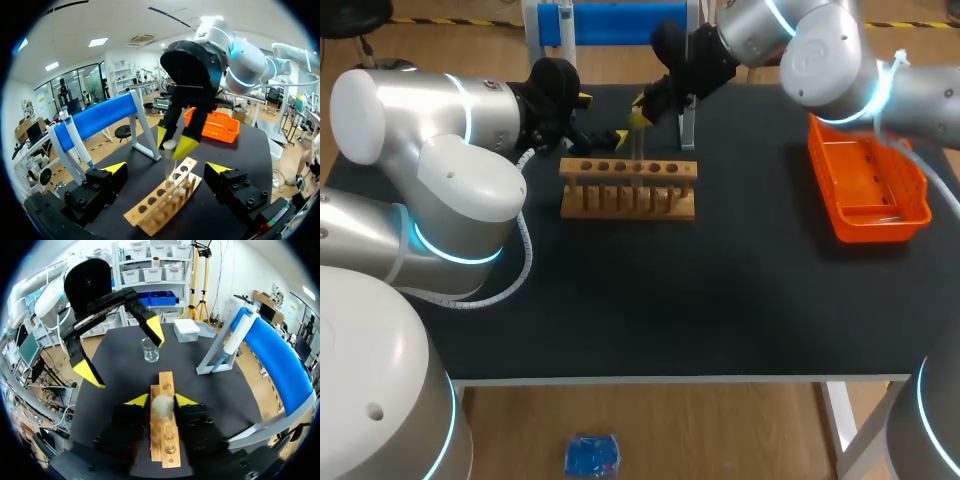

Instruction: Invert the test tube, pick up the pipette, mount the tip to pipette, aspirate from beaker and dispense into the tube, eject the tip, return the pipette, and cap with the stopper.

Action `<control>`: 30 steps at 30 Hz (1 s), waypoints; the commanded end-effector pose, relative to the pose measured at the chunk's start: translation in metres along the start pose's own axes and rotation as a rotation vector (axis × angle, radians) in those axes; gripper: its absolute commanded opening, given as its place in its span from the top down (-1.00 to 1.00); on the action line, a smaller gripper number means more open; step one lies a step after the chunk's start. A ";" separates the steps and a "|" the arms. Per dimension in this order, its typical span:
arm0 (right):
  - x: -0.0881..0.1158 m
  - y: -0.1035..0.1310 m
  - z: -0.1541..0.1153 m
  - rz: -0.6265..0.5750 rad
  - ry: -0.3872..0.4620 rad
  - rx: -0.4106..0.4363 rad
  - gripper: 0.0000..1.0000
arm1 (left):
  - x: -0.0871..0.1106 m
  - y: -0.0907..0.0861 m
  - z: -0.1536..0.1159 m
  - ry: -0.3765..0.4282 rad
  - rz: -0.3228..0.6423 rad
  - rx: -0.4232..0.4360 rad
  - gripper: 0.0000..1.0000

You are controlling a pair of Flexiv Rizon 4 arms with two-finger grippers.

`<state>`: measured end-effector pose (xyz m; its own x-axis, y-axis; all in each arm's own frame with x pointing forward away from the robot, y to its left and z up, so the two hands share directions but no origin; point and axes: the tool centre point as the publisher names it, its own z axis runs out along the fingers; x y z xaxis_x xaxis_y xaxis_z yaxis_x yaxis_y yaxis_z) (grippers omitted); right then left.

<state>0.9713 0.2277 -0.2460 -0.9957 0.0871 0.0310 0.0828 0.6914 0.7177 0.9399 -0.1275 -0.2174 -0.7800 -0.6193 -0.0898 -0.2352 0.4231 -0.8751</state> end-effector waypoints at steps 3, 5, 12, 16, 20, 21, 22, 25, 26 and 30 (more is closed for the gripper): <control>0.001 0.003 -0.004 -0.008 -0.019 -0.046 -1.00 | -0.001 -0.001 -0.001 0.003 -0.001 -0.005 -1.00; 0.001 0.006 -0.007 -0.010 -0.025 -0.053 -1.00 | -0.001 -0.001 -0.001 0.003 -0.001 -0.005 -1.00; -0.002 0.015 -0.019 -0.010 -0.050 -0.164 -1.00 | -0.001 -0.001 -0.001 0.003 -0.001 -0.005 -1.00; -0.002 0.018 -0.023 -0.003 -0.046 -0.243 -1.00 | -0.001 -0.001 -0.001 0.003 -0.001 -0.005 -1.00; -0.002 0.020 -0.026 0.005 -0.023 -0.319 0.10 | -0.001 -0.001 -0.001 0.003 -0.001 -0.005 -1.00; -0.001 0.020 -0.026 0.013 -0.015 -0.334 0.98 | -0.001 -0.001 -0.001 0.003 -0.001 -0.005 -1.00; -0.001 0.020 -0.027 0.009 -0.006 -0.342 1.00 | -0.001 -0.001 -0.001 0.003 -0.001 -0.005 -1.00; 0.001 0.020 -0.026 0.006 0.007 -0.369 1.00 | -0.001 -0.001 -0.001 0.003 -0.001 -0.005 -1.00; 0.002 0.020 -0.026 0.010 0.013 -0.383 1.00 | -0.001 -0.001 -0.001 0.003 -0.001 -0.005 -1.00; 0.002 0.021 -0.026 0.016 0.028 -0.423 1.00 | -0.001 -0.001 -0.001 0.003 -0.001 -0.005 -1.00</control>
<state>0.9691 0.2244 -0.2091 -0.9953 0.0774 0.0575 0.0826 0.3760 0.9229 0.9399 -0.1275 -0.2174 -0.7800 -0.6193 -0.0898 -0.2351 0.4230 -0.8751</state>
